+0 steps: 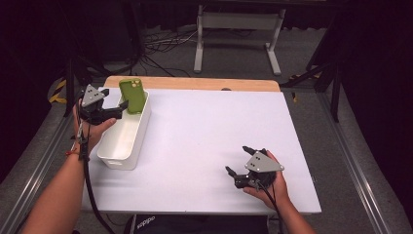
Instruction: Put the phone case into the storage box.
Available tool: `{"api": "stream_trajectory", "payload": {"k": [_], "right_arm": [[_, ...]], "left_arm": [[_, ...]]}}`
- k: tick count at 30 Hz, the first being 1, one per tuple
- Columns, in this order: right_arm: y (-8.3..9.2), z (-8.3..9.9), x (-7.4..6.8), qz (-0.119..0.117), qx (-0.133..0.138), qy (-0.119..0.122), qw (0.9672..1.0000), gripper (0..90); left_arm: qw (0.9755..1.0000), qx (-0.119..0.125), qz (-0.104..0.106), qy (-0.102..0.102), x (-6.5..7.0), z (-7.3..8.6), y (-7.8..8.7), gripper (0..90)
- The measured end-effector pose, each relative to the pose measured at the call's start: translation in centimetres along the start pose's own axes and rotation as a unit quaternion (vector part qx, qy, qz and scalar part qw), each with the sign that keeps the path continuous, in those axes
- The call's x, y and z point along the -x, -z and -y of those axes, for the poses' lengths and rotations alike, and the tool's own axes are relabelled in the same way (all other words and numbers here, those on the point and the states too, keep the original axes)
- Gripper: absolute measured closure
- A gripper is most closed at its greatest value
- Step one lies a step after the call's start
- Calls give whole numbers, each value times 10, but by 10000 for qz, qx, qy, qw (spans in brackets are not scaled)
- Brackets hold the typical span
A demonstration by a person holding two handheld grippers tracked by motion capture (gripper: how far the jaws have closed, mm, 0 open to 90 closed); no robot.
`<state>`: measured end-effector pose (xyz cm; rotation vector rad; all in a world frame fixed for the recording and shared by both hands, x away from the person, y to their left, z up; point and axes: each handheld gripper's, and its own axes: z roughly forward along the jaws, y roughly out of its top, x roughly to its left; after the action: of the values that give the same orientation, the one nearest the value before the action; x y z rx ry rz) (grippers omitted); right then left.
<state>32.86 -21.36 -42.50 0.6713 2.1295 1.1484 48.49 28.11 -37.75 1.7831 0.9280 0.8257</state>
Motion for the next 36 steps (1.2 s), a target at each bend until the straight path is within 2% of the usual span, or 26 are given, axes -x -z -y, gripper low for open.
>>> {"api": "stream_trajectory", "payload": {"k": [9,18,24,30,36], "right_arm": [[1,-1,-3,-68,16,28,10000,156],[1,-3,-5,-99,14,84,9999,155],[3,-4,-5,-106,55,104,9999,154],[3,-3,-5,-84,37,156,9998,154],[3,-3,-5,-83,21,174,9998,153]], "left_arm": [[9997,209,71,140,9,-3,12,119],[9995,274,122,50,20,-4,20,78],[9991,337,262,29,27,-2,24,70],[9988,417,248,-69,31,-4,28,57],[9987,408,285,-53,35,-3,29,49]]}}
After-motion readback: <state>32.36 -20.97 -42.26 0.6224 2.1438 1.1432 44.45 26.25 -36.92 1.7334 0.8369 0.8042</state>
